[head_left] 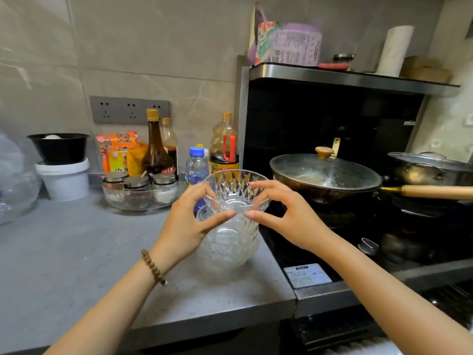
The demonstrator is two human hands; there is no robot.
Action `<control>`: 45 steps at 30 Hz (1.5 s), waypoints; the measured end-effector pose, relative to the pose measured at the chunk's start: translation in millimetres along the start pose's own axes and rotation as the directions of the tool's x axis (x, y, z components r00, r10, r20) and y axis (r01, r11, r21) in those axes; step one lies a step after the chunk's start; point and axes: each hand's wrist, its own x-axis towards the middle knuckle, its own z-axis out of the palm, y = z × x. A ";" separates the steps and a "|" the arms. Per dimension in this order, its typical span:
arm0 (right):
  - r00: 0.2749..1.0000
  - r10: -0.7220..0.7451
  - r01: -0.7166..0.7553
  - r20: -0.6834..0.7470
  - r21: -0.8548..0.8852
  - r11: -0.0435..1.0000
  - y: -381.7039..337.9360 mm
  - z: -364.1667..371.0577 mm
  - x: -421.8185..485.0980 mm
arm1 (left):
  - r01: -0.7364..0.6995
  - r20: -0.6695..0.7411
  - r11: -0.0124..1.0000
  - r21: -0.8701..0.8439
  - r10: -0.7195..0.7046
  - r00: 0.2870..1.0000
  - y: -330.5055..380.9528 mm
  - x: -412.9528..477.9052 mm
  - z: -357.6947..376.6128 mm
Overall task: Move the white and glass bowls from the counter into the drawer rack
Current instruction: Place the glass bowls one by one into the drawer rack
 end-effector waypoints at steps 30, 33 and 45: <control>0.569 0.803 -0.795 0.175 0.369 0.482 169.6 -89.9 -285.7 | 0.640 0.738 0.762 -0.095 -0.378 0.559 3.9 -178.8 334.3; 0.428 0.873 -0.863 0.233 0.391 0.319 196.6 -77.4 -297.2 | 0.511 0.713 0.855 0.087 -0.412 0.567 -19.1 -207.6 348.9; 0.086 0.909 -0.985 0.408 0.174 0.015 279.8 -36.1 -317.1 | 0.132 0.718 0.877 0.461 -0.457 0.524 -71.7 -278.2 373.1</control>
